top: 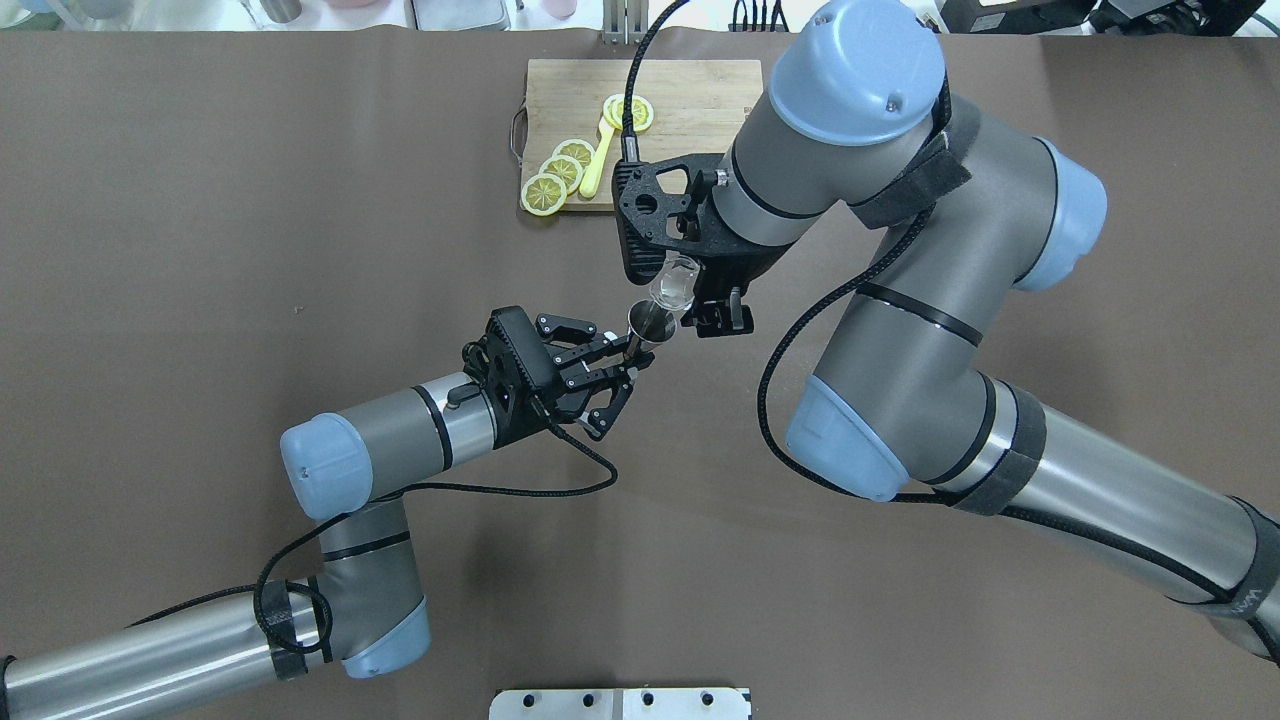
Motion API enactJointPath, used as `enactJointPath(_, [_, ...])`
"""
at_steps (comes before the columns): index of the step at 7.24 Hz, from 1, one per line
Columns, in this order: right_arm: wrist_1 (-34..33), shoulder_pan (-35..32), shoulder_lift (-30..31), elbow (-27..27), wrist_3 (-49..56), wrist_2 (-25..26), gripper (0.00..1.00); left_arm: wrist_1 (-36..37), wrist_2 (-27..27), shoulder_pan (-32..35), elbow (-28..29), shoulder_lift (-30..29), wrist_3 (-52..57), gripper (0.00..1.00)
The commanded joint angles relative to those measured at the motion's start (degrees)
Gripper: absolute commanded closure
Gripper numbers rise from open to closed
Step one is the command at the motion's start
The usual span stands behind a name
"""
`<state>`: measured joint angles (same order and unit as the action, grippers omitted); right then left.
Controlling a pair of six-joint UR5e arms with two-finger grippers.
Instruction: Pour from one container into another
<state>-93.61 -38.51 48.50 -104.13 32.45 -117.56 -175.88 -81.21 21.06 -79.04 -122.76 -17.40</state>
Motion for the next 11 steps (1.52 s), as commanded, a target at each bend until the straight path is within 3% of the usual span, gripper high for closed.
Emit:
enactJointPath(1, [-0.69, 0.19, 0.02, -0.11, 0.34, 0.31, 1.00, 0.01, 0.00, 0.04, 0.47, -0.29, 0.00, 1.00])
enactJointPath(11, [-6.40, 1.86, 0.11, -2.92, 3.67, 4.61, 1.00, -0.08, 0.00, -0.05, 0.73, -0.64, 0.00, 1.00])
